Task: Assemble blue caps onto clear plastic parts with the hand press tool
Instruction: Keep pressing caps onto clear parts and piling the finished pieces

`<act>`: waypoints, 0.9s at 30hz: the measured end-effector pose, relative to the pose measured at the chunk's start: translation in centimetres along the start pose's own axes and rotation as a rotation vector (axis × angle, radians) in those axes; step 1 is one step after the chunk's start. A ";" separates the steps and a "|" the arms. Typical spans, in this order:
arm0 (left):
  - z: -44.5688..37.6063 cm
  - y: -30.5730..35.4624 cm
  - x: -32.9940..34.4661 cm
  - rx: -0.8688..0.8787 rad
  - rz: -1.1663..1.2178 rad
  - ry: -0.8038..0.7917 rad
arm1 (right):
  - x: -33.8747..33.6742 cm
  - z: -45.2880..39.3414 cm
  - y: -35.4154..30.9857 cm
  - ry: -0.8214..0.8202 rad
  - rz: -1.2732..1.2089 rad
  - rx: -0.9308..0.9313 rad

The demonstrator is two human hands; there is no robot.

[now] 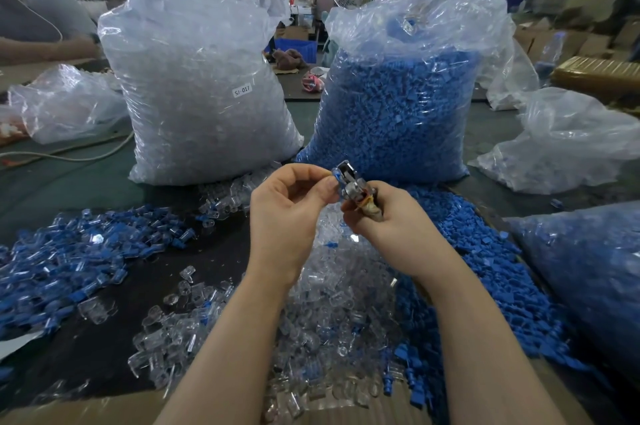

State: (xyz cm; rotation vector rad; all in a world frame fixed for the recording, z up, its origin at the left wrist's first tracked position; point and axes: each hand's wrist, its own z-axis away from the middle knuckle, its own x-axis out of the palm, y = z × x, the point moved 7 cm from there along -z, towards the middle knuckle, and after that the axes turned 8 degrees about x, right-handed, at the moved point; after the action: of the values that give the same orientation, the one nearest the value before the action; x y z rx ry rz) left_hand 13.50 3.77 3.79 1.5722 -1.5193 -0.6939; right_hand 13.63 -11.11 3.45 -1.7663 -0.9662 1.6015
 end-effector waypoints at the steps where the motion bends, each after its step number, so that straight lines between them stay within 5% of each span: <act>1: 0.0 0.0 0.0 -0.002 0.007 -0.002 | 0.0 0.0 0.0 0.002 0.007 0.001; 15: 0.0 0.2 0.2 -0.014 0.044 -0.011 | 0.0 0.2 -0.2 0.047 0.083 0.013; 21: -0.1 -1.6 -0.5 -0.217 0.036 -0.007 | 0.2 -0.2 0.6 0.036 0.158 0.048; 27: -0.3 -4.6 -7.4 -0.545 0.481 0.606 | -1.7 -0.9 3.9 0.183 0.335 0.281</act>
State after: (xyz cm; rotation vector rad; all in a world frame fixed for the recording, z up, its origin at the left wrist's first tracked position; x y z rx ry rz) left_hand 15.33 10.77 -1.09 0.8433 -1.0623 -0.2742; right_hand 14.99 -14.76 1.42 -1.9012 -0.3520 1.6411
